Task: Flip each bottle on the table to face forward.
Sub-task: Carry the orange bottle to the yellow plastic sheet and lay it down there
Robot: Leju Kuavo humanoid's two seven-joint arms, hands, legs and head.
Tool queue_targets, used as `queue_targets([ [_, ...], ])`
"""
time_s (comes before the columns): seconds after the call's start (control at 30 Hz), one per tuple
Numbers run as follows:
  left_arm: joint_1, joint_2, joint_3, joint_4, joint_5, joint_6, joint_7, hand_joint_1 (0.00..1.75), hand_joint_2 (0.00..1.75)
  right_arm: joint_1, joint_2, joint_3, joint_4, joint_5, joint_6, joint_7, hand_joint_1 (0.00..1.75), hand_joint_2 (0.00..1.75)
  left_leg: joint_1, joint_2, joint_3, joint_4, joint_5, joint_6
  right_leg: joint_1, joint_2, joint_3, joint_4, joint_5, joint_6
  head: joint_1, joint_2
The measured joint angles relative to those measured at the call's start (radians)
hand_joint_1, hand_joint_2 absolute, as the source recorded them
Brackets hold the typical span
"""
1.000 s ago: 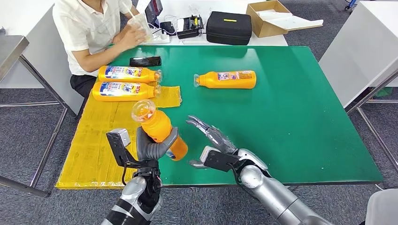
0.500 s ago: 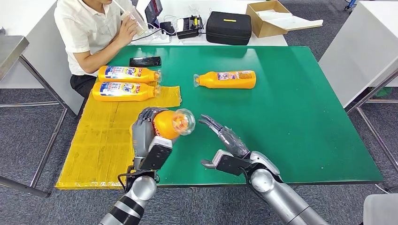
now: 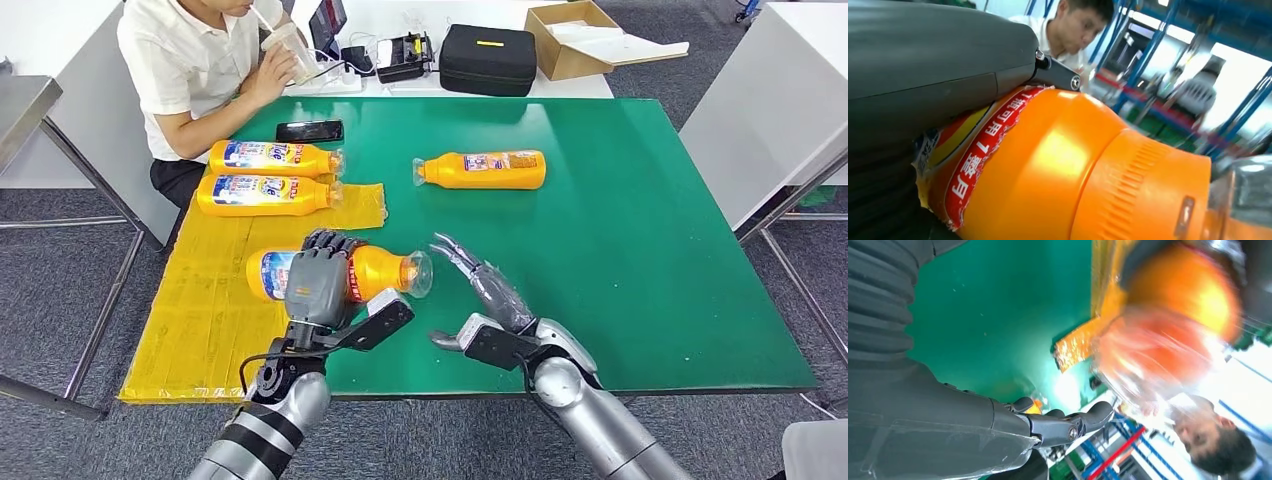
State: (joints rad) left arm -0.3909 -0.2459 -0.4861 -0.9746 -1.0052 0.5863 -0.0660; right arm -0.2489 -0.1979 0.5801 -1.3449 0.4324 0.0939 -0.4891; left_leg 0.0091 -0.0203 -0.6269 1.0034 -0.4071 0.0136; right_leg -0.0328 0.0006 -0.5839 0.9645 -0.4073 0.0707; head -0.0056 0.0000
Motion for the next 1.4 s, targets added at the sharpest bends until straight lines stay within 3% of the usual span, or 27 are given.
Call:
queue_targets([
  [0.2,-0.020,0.020,0.014,0.038,-0.035,-0.048,0.035,1.75,1.75,0.009,0.022,-0.035,-0.010,0.003,-0.001,-0.003,0.00,1.75,0.000,0.000,0.000,0.000,0.000,0.000,0.000,0.000,0.000,0.000,0.000,0.000,0.000,0.000],
  [0.4,-0.103,0.033,0.020,0.176,-0.090,-0.229,0.101,1.75,1.75,0.010,0.048,-0.059,-0.011,0.015,0.033,-0.010,0.00,1.75,0.000,0.000,0.000,0.000,0.001,0.000,0.000,0.000,0.000,0.000,0.000,0.000,0.000,0.000],
  [0.57,-0.175,0.045,0.050,0.292,-0.088,-0.268,0.118,1.75,1.75,0.010,0.070,-0.078,-0.009,0.015,0.037,-0.013,0.00,1.75,0.000,0.000,0.000,0.000,0.001,-0.001,0.000,0.000,0.000,0.001,0.000,0.000,0.000,0.000],
  [0.87,-0.234,0.060,0.096,0.411,-0.086,-0.350,0.120,1.75,1.75,0.016,0.092,-0.102,0.001,0.016,0.037,-0.020,0.00,1.75,0.000,0.000,0.000,0.000,0.001,0.000,0.000,0.000,0.000,0.001,0.000,0.000,0.000,0.000],
  [1.0,-0.242,0.060,0.098,0.431,-0.087,-0.342,0.118,0.02,1.75,0.016,0.096,-0.105,0.007,0.018,0.037,-0.022,0.00,1.75,0.000,0.000,0.000,0.000,0.001,0.000,0.000,0.000,0.000,0.001,0.000,0.000,0.000,0.000],
  [1.1,-0.244,0.060,0.101,0.442,-0.092,-0.347,0.123,0.00,1.75,0.016,0.096,-0.107,0.011,0.020,0.038,-0.022,0.00,1.75,0.000,0.000,0.000,0.000,0.001,0.000,0.000,0.000,0.000,0.001,0.000,0.000,0.000,0.000],
  [1.4,-0.275,0.060,0.116,0.475,-0.061,-0.477,0.091,0.00,1.75,0.012,0.103,-0.111,0.030,0.022,0.047,-0.027,0.00,1.75,0.000,-0.001,0.000,0.000,0.001,0.000,0.000,-0.001,0.001,0.001,0.000,0.000,0.000,0.000],
])
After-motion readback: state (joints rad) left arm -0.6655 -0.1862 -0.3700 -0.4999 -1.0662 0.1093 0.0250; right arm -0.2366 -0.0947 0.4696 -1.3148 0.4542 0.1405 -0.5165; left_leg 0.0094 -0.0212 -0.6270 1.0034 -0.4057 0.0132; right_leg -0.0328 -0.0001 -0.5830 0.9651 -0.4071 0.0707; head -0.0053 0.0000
